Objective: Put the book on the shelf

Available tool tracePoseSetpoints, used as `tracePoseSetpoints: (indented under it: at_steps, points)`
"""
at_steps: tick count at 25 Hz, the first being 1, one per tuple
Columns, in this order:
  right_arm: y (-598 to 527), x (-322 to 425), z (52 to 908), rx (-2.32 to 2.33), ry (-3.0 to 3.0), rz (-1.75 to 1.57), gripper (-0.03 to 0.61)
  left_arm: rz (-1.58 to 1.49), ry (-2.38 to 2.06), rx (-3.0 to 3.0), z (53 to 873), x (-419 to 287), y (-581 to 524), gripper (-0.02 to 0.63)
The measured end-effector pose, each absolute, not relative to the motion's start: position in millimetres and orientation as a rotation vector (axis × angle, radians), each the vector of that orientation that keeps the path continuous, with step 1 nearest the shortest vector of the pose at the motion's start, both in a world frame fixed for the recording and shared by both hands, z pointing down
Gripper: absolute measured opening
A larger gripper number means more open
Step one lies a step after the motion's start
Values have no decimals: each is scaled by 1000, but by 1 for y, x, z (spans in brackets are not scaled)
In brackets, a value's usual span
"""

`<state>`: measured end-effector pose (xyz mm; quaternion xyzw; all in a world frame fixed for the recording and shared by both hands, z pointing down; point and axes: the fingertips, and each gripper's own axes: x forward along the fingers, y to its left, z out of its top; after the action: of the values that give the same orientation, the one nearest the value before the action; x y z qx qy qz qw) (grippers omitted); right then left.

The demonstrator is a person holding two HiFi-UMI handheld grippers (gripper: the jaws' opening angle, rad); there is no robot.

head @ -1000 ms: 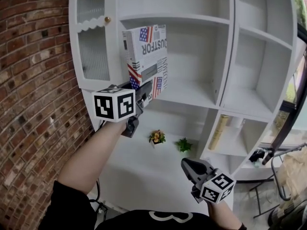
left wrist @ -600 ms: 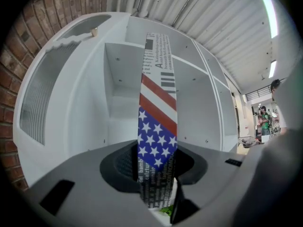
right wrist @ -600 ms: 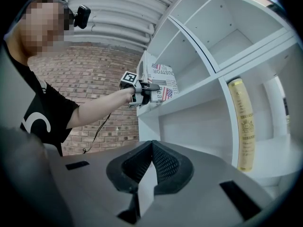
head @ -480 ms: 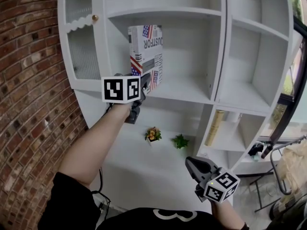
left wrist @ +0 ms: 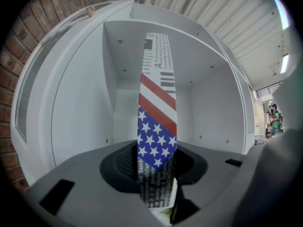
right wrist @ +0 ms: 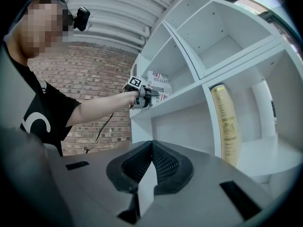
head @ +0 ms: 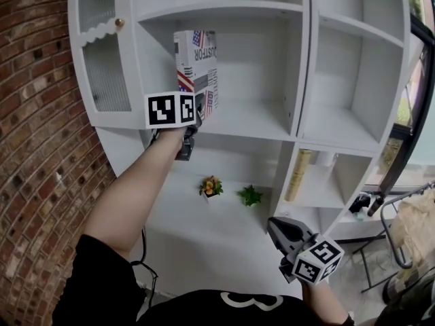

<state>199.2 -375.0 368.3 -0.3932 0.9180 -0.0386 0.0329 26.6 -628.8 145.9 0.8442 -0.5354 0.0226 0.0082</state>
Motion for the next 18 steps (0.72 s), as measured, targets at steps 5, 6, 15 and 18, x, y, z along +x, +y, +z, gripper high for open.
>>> tracePoseSetpoints:
  at_steps: [5, 6, 15, 18]
  points:
    - [-374, 205, 372, -1223, 2811, -147, 11, 82, -1715, 2610, 149, 29, -637, 151]
    - [-374, 205, 373, -1225, 2809, -150, 11, 84, -1722, 2608, 149, 30, -638, 152]
    - [-372, 210, 377, -1254, 2788, -171, 11, 91, -1753, 2611, 148, 30, -640, 160]
    - [-372, 209, 378, -1255, 2789, -178, 11, 91, -1773, 2633, 143, 32, -637, 209]
